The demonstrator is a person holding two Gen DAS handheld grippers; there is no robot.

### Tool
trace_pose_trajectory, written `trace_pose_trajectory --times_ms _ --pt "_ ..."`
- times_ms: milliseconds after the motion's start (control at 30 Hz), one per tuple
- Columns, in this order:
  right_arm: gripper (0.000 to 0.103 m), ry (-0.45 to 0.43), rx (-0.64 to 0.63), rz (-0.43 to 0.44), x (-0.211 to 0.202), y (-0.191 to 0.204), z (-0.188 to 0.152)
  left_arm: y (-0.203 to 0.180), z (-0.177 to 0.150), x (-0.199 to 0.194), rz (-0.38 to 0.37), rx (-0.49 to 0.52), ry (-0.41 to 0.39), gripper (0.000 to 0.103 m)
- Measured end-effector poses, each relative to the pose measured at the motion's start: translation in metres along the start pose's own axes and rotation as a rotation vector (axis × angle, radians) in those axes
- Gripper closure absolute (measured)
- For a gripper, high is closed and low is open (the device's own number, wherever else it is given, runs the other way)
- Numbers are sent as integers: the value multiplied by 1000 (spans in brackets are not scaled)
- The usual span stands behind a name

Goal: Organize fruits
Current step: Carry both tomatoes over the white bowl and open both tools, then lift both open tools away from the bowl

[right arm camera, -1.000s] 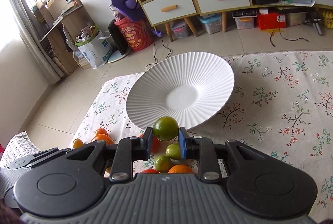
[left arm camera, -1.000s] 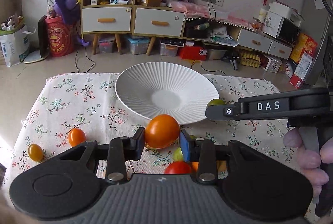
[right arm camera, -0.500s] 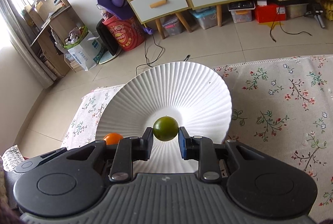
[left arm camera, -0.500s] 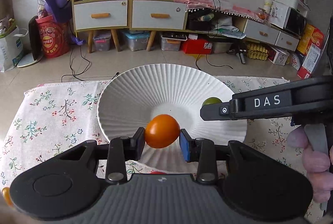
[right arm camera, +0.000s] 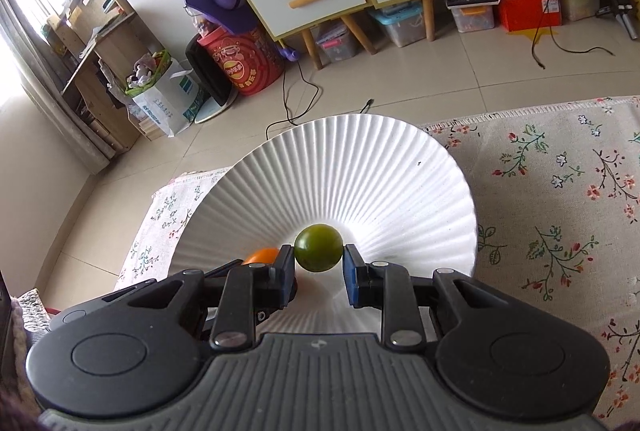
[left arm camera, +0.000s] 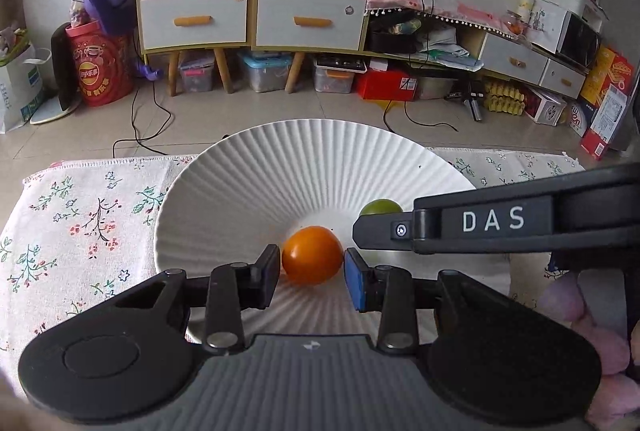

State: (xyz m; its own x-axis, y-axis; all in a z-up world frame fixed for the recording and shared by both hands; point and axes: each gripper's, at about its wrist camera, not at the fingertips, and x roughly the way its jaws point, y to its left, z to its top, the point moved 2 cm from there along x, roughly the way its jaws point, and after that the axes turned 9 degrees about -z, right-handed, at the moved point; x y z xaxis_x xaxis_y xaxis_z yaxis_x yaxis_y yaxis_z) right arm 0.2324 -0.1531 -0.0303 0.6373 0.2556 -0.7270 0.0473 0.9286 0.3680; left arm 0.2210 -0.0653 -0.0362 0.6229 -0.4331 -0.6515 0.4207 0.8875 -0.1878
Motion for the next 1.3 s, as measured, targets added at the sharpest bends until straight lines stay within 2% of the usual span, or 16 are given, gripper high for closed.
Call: trace_pose_trajectory --times_ms 267,333,400,633,700,1133,1200,1300 --pt "77 -1 15 2 -1 -1 5 -1 3 1 7 6 -11 64" --pt "73 -2 21 2 -5 -1 7 -2 4 -2 7 3 -11 62" --pt "63 -5 23 -1 -10 -1 8 -5 5 -5 8 9 -10 56" --pt "49 -39 39 -21 -34 -2 10 -13 9 -21 24 25 -5 41" --pt "41 -44 40 -28 -40 -2 10 -15 9 -27 30 33 -2 37" --pt "23 -68 11 -67 -72 4 -2 -22 1 -69 74 40 -1 13" --pt "18 -73 8 -65 -77 4 -5 -21 -2 -73 85 28 4 6" --pt "10 -82 9 -44 -81 1 -9 -20 -7 -81 101 12 5 4"
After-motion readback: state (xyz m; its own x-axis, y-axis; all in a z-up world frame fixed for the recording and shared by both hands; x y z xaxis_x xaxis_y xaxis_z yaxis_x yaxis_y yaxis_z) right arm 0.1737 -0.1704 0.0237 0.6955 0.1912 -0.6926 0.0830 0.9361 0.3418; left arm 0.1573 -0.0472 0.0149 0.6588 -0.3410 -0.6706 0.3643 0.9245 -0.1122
